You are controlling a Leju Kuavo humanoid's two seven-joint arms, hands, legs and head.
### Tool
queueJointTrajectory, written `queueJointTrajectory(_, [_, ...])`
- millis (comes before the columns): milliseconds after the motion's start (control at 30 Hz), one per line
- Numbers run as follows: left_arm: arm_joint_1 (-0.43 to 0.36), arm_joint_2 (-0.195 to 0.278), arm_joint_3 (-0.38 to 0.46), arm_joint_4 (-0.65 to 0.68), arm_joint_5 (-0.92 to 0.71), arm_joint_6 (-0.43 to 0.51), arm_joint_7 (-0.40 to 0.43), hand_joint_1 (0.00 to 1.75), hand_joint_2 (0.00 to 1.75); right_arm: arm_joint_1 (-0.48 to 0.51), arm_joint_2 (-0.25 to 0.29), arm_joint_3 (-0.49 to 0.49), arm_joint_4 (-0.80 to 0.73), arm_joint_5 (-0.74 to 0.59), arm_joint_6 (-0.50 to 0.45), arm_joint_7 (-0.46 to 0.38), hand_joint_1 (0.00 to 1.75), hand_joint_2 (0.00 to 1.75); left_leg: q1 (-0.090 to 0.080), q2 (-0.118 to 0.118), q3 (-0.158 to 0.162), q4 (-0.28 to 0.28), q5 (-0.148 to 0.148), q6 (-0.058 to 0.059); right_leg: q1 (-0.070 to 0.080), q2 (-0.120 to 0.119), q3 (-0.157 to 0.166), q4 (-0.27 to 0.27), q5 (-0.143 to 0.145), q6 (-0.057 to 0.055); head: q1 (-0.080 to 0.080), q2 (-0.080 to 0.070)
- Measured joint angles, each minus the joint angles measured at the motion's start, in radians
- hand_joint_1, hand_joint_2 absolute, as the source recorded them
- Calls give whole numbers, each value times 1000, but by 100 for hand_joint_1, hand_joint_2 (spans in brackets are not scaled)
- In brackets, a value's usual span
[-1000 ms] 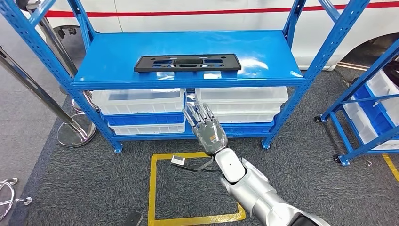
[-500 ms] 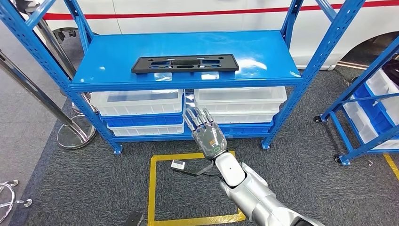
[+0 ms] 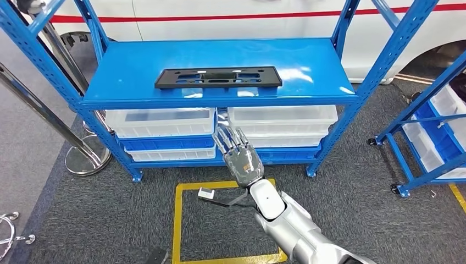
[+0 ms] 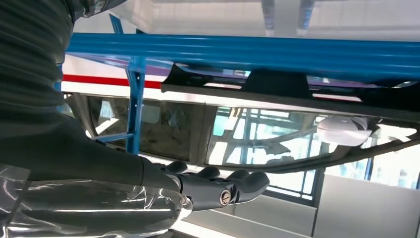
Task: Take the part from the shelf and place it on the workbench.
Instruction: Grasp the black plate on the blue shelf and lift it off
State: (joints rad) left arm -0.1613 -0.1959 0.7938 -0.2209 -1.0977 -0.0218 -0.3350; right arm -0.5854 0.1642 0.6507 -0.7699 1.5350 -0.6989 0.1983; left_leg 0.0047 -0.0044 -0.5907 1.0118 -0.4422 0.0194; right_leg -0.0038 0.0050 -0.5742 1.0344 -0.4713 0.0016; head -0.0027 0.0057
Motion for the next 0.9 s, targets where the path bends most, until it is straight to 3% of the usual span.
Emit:
queueJointTrajectory(67, [0,0,-2,0,-1,0,0,0,0,-1,0,0,-4,0,0,1,0,175,4,0,13,-7,-1,11,-2,0,-17,41,-18,10,0,0])
queueJointTrajectory(167, [-2,-1,-4,0,-1,-1,0,0,0,1,-1,0,-6,0,0,3,0,175,4,1,25,-9,-11,23,-5,0,-117,210,-86,20,0,0])
queueJointTrajectory(200, [-1,-1,-5,0,-1,-1,0,0,0,5,-2,0,-6,0,0,4,0,175,4,1,29,-8,-15,24,-5,0,-150,254,-96,22,0,0])
queueJointTrajectory(233, [0,-1,-5,0,-1,-1,0,0,0,8,-3,-1,-8,0,0,4,0,175,3,0,34,-8,-20,24,-6,0,-168,266,-86,22,0,0])
queueJointTrajectory(267, [0,-1,-6,0,-1,-1,0,0,0,10,-4,-1,-11,0,0,4,0,175,3,-1,41,-7,-26,23,-6,0,-167,240,-56,20,0,0])
queueJointTrajectory(333, [0,-3,-8,0,-2,-1,0,0,0,11,-4,-2,-20,0,0,4,0,175,3,-2,57,-7,-40,18,-5,-1,-122,114,31,11,0,0])
queueJointTrajectory(400, [-2,-6,-11,0,-2,-2,0,0,0,10,-4,-4,-26,0,0,4,0,175,3,-2,67,-6,-53,8,3,-2,-85,16,60,0,1,0])
queueJointTrajectory(467, [-4,-7,-13,1,-2,-3,1,0,0,11,-4,-6,-29,0,0,4,0,175,1,-2,75,-2,-60,-5,8,-1,-76,-4,49,-11,1,0])
queueJointTrajectory(567, [-6,-7,-16,1,-3,-2,2,0,0,12,-3,-11,-41,0,-1,0,0,175,2,-1,70,39,-78,-19,0,1,-49,-13,50,-27,1,0])
queueJointTrajectory(600, [-7,-7,-18,0,-3,-2,2,0,0,12,-2,-16,-47,0,-1,-4,0,175,4,-1,46,85,-95,-23,-2,1,-39,-16,46,-32,1,0])
queueJointTrajectory(700, [-7,-7,-20,1,-2,0,3,0,0,24,2,-42,-72,-2,0,-17,0,175,8,0,-69,261,-157,-35,-2,1,-20,-16,28,-38,1,0])
queueJointTrajectory(733, [-4,-7,-20,1,-2,0,3,0,0,30,3,-52,-79,-2,0,-21,0,175,8,0,-93,280,-158,-37,-1,2,-12,-16,20,-38,0,0])
queueJointTrajectory(767, [-2,-7,-20,1,-2,0,3,0,0,36,4,-62,-86,-2,0,-24,0,175,9,0,-101,263,-137,-37,-2,3,-1,-16,11,-36,1,0])
queueJointTrajectory(833, [0,-7,-20,1,-2,1,3,0,0,41,6,-79,-96,-2,0,-28,0,175,8,0,-79,144,-40,-30,-1,5,23,-15,-9,-32,1,0])
queueJointTrajectory(900, [-1,-6,-20,1,-2,1,4,0,0,42,8,-90,-102,-2,-1,-29,0,175,2,1,-53,41,22,-18,0,6,38,-13,-25,-22,0,0])
